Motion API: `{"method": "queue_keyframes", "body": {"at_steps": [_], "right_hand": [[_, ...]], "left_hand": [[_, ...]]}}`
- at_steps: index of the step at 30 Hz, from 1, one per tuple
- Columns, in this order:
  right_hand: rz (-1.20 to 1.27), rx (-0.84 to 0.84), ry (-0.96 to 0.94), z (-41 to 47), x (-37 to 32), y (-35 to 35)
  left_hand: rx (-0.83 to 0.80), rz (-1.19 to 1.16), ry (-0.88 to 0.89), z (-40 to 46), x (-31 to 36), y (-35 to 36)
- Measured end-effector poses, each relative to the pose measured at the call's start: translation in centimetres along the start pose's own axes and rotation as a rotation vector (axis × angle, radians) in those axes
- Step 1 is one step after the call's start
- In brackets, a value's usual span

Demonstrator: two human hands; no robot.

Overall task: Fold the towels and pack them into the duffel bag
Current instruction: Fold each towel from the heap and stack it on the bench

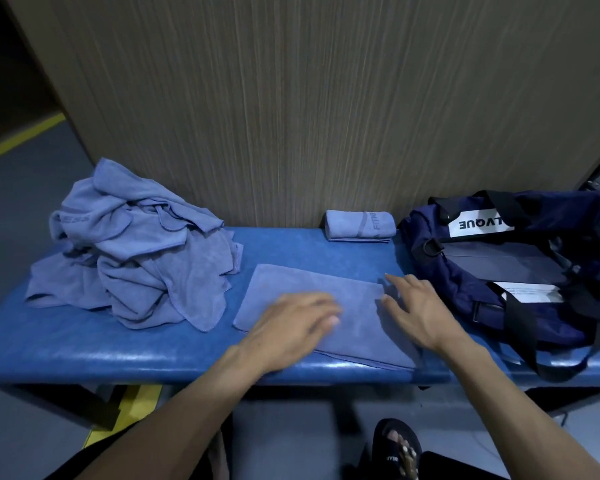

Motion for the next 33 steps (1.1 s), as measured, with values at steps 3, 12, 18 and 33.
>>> {"method": "queue_keyframes", "body": {"at_steps": [3,12,18,33], "right_hand": [[-0.036,-0.008,0.050,0.2,-0.2,0.1],[0.103,-0.120,0.265,0.9,-0.6,-0.4],[0.258,-0.079,0.330,0.6,-0.1,-2.2],[0.505,-0.407,0.197,-1.2,-3.8,-0.5]], "left_hand": [[0.168,0.244,-0.452,0.6,-4.4,-2.9],[-0.152,0.042,-0.902,0.8,-10.5,-3.2],[-0.134,-0.019,-0.826,1.5,-9.4,-3.8],[0.002,0.261,-0.478,12.8,-13.2,-7.2]]}}
Point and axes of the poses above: each hand's wrist, its own z-axis towards the middle knuckle, its own y-axis out of the palm, x = y × z, the point moved 3 cm from there along z, towards the middle knuckle, and after that the axes turned 7 degrees about x, right-handed, at the moved point
